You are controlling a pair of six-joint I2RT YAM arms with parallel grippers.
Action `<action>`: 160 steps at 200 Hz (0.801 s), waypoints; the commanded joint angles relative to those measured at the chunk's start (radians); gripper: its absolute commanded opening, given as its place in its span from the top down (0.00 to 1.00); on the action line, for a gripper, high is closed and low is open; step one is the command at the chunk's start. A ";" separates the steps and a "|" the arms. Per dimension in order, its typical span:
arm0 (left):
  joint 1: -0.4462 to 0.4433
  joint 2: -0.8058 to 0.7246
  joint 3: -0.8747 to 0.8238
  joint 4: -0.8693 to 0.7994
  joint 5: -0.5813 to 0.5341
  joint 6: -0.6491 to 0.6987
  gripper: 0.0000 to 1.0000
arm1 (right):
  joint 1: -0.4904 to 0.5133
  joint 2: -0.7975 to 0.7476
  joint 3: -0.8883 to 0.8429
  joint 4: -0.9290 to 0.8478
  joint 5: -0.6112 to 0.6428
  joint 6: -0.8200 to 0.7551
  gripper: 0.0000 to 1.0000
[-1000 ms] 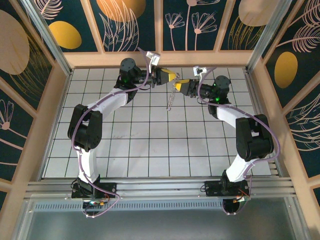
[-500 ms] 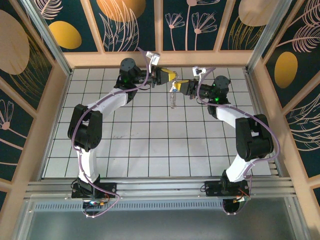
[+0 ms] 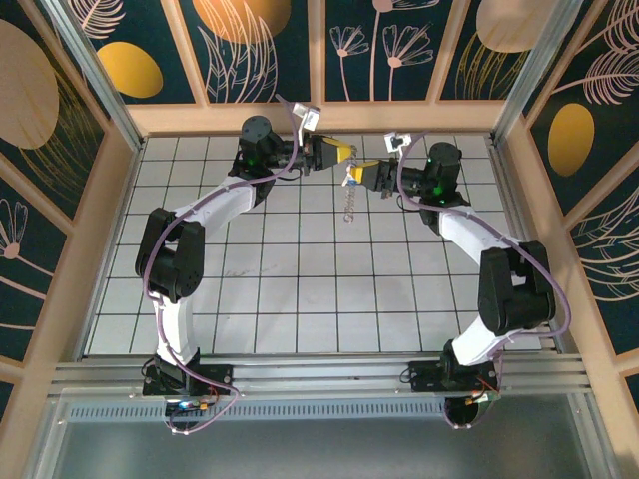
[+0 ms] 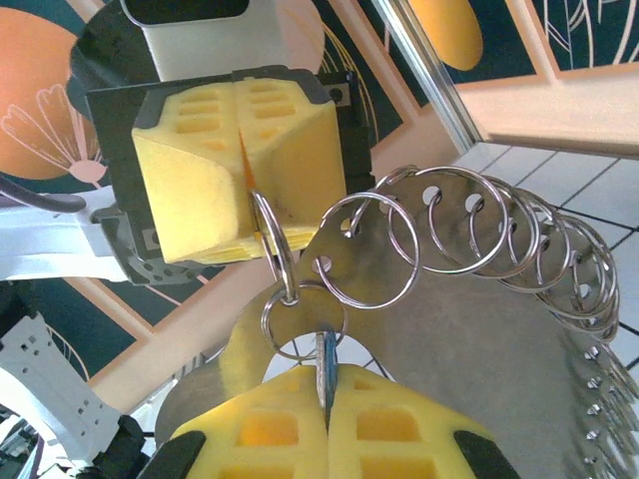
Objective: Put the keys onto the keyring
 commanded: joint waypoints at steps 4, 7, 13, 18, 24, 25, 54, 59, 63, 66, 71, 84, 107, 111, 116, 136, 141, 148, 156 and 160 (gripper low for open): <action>0.010 -0.033 0.009 0.059 -0.014 0.024 1.00 | -0.010 -0.033 0.055 -0.182 0.023 -0.100 1.00; 0.010 -0.033 0.010 0.059 -0.014 0.024 1.00 | -0.010 -0.034 0.061 -0.198 0.025 -0.107 1.00; 0.010 -0.034 0.009 0.057 -0.015 0.025 1.00 | -0.009 -0.034 0.073 -0.224 0.028 -0.119 1.00; 0.010 -0.035 0.010 0.056 -0.015 0.027 1.00 | -0.011 -0.033 0.083 -0.247 0.028 -0.129 1.00; 0.010 -0.036 0.010 0.051 -0.017 0.030 1.00 | -0.010 -0.034 0.092 -0.267 0.031 -0.140 1.00; 0.010 -0.036 0.009 0.050 -0.018 0.030 1.00 | -0.011 -0.034 0.094 -0.270 0.031 -0.141 1.00; 0.010 -0.037 0.008 0.036 -0.026 0.043 1.00 | -0.012 -0.044 0.117 -0.318 0.028 -0.166 1.00; 0.010 -0.038 0.008 0.032 -0.028 0.046 1.00 | -0.013 -0.048 0.120 -0.323 0.028 -0.169 1.00; 0.010 -0.037 0.008 0.030 -0.027 0.048 1.00 | -0.013 -0.050 0.122 -0.328 0.027 -0.172 1.00; 0.010 -0.037 0.008 0.029 -0.027 0.049 1.00 | -0.014 -0.050 0.124 -0.332 0.028 -0.174 1.00; 0.010 -0.036 0.009 0.029 -0.029 0.050 1.00 | -0.015 -0.054 0.126 -0.334 0.028 -0.175 1.00; 0.010 -0.035 0.008 0.028 -0.030 0.049 1.00 | -0.020 -0.062 0.129 -0.335 0.023 -0.176 1.00; 0.010 -0.033 0.009 0.026 -0.033 0.051 1.00 | -0.027 -0.076 0.131 -0.335 0.009 -0.172 1.00; 0.010 -0.032 0.009 0.025 -0.033 0.051 1.00 | -0.027 -0.079 0.130 -0.334 0.008 -0.172 1.00; 0.010 -0.032 0.010 0.025 -0.033 0.051 1.00 | -0.028 -0.082 0.129 -0.333 0.007 -0.170 1.00; 0.010 -0.030 0.011 0.026 -0.033 0.049 1.00 | -0.031 -0.089 0.133 -0.317 0.003 -0.154 1.00; 0.011 -0.029 0.011 0.027 -0.034 0.050 1.00 | -0.032 -0.088 0.134 -0.311 -0.001 -0.147 1.00; 0.010 -0.029 0.011 0.028 -0.034 0.049 1.00 | -0.032 -0.088 0.135 -0.296 -0.005 -0.136 1.00; 0.010 -0.029 0.011 0.029 -0.034 0.048 1.00 | -0.032 -0.086 0.137 -0.278 -0.011 -0.121 1.00; 0.010 -0.029 0.011 0.029 -0.034 0.048 1.00 | -0.032 -0.083 0.139 -0.269 -0.015 -0.112 1.00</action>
